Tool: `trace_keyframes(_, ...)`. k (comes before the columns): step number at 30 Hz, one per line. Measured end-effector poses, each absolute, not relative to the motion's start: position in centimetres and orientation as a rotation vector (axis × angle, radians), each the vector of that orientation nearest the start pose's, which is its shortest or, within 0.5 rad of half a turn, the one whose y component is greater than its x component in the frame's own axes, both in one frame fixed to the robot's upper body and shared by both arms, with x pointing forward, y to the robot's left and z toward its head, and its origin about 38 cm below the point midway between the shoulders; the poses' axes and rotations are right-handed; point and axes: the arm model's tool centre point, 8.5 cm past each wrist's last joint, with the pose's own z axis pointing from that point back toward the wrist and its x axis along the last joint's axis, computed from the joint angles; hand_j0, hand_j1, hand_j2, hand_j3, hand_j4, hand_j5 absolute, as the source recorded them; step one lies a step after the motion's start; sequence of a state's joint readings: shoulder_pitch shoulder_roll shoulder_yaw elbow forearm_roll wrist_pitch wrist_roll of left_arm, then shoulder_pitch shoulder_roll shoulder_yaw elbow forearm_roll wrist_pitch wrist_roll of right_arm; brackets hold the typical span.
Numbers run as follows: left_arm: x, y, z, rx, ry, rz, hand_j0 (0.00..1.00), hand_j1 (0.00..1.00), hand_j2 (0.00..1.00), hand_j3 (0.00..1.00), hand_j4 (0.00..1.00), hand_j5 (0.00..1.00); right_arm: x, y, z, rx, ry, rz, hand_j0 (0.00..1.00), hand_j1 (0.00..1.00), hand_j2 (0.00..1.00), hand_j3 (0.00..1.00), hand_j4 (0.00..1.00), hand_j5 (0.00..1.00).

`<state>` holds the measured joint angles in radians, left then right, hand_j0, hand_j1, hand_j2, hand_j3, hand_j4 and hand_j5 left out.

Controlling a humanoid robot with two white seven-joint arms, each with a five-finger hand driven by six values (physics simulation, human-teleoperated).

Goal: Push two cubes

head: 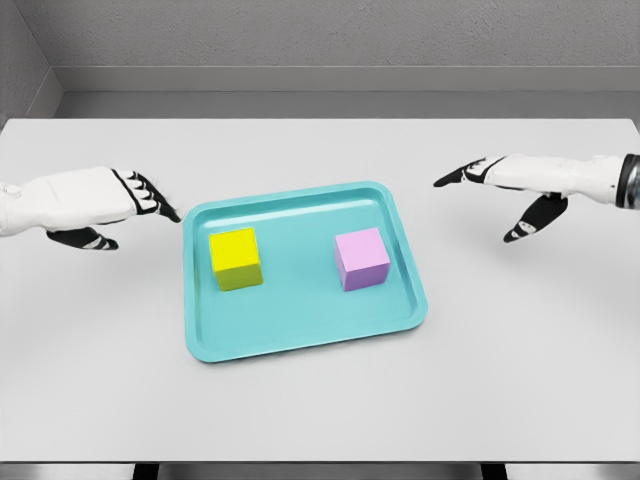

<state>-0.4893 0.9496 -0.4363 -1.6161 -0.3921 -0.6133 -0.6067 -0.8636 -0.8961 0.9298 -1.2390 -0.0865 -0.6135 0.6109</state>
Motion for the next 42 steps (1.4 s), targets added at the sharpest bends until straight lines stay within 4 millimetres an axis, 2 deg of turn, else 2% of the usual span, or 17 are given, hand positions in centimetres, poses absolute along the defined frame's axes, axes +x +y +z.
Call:
trace_keyframes(4,39.5,32.6,24.1,0.545,-1.281,-2.264,0.55,0.55,0.55,0.55,0.55,0.55,45.5,-33.9,21.9,-0.079,-1.37,1.863,1.0,1.0,1.0,1.0,1.0,1.0)
trace_keyframes(6,39.4,31.8,24.6,0.569,-1.289,-2.295,0.55,0.55,0.55,0.55,0.55,0.55,45.6,-34.4,21.4,-0.082,-1.35,1.854,1.0,1.0,1.0,1.0,1.0,1.0)
trace_keyframes(9,39.2,30.6,24.2,0.554,-1.311,-2.316,0.55,0.55,0.55,0.55,0.55,0.55,45.9,-35.0,21.0,-0.095,-1.326,1.843,1.0,1.0,1.0,1.0,1.0,1.0)
trace_keyframes(10,39.1,30.2,23.8,0.541,-1.313,-2.323,0.55,0.55,0.55,0.55,0.55,0.55,46.5,-35.1,21.6,-0.128,-1.318,1.855,0.99,0.99,0.99,0.99,0.99,0.99)
trace_keyframes(11,39.1,29.9,23.6,0.533,-1.315,-2.329,0.57,0.57,0.57,0.57,0.57,0.57,46.9,-35.1,21.4,-0.153,-1.294,1.879,0.96,0.96,0.96,0.96,0.96,0.96)
trace_keyframes(12,39.0,29.7,23.3,0.526,-1.316,-2.332,0.59,0.59,0.59,0.59,0.59,0.59,47.1,-34.9,21.2,-0.169,-1.275,1.902,0.81,0.81,0.81,0.81,0.81,0.81)
trace_keyframes(14,39.0,29.5,23.1,0.518,-1.313,-2.335,0.65,0.65,0.65,0.65,0.65,0.65,47.2,-34.4,20.8,-0.181,-1.253,1.937,0.4,0.4,0.4,0.4,0.4,0.4)
trace_keyframes(15,39.0,29.5,23.0,0.518,-1.312,-2.335,0.67,0.67,0.67,0.67,0.67,0.67,47.1,-33.8,20.8,-0.18,-1.255,1.957,0.23,0.23,0.23,0.23,0.23,0.23)
trace_keyframes(16,39.1,29.6,23.0,0.518,-1.31,-2.334,0.68,0.68,0.68,0.68,0.68,0.68,47.1,-33.4,21.1,-0.184,-1.262,1.974,0.16,0.16,0.16,0.16,0.16,0.16)
trace_keyframes(21,39.2,29.9,22.5,0.521,-1.289,-2.329,0.72,0.72,0.72,0.72,0.72,0.72,47.3,-32.0,22.0,-0.196,-1.283,2.02,0.13,0.13,0.13,0.13,0.13,0.13)
trace_keyframes(26,39.5,30.9,21.9,0.517,-1.258,-2.308,0.73,0.73,0.73,0.73,0.73,0.73,47.3,-27.9,22.5,-0.175,-1.308,2.141,0.12,0.12,0.12,0.12,0.12,0.12)
trace_keyframes(32,39.3,30.4,20.7,0.478,-1.263,-2.299,0.73,0.73,0.73,0.73,0.73,0.73,46.7,-24.1,20.1,-0.132,-1.248,2.284,0.12,0.12,0.12,0.12,0.12,0.12)
trace_keyframes(36,39.2,30.0,20.1,0.457,-1.272,-2.295,0.73,0.73,0.73,0.73,0.73,0.73,46.8,-23.2,20.2,-0.14,-1.233,2.328,0.12,0.12,0.12,0.12,0.12,0.12)
trace_keyframes(42,39.4,30.2,19.7,0.45,-1.262,-2.282,0.73,0.73,0.73,0.73,0.73,0.73,46.3,-22.3,18.9,-0.102,-1.191,2.373,0.12,0.12,0.12,0.12,0.12,0.12)
